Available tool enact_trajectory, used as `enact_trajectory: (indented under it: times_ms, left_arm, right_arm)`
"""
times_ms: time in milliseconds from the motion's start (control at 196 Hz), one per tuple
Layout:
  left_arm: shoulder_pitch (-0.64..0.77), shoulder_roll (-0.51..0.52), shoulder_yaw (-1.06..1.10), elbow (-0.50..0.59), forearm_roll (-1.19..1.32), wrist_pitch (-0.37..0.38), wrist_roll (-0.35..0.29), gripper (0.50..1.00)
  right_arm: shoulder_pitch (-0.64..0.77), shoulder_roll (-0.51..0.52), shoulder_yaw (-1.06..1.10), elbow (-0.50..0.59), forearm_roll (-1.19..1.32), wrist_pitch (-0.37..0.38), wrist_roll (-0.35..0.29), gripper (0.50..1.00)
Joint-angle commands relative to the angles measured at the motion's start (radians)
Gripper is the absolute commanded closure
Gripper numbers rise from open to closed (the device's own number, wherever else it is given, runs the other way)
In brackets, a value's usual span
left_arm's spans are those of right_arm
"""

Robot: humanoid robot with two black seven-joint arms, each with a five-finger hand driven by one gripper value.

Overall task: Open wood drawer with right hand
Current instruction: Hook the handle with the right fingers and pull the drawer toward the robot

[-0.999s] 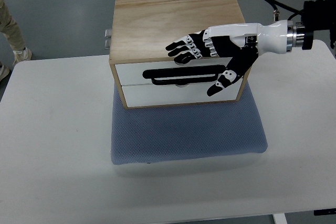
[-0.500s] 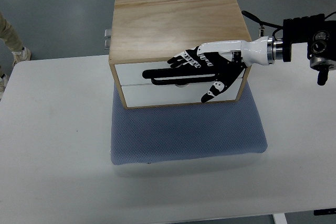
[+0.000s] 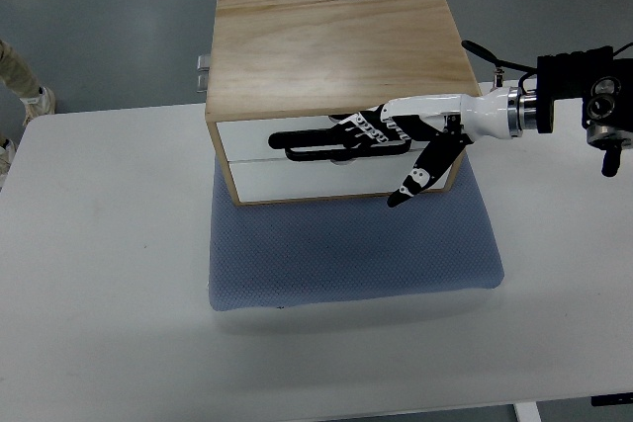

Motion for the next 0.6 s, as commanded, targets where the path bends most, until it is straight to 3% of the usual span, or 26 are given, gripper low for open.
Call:
enact_trajectory:
  times_ms: [0, 597]
  left_arm:
    - [0.000, 0.000, 0.000, 0.000, 0.000, 0.000, 0.001, 0.500]
    - [0.000, 0.000, -0.001, 0.000, 0.000, 0.000, 0.000, 0.500]
  right_arm:
    - [-0.001, 0.000, 0.000, 0.000, 0.000, 0.000, 0.000, 0.548]
    - [-0.004, -0.031, 0.002, 0.075, 0.003, 0.026, 0.000, 0.548]
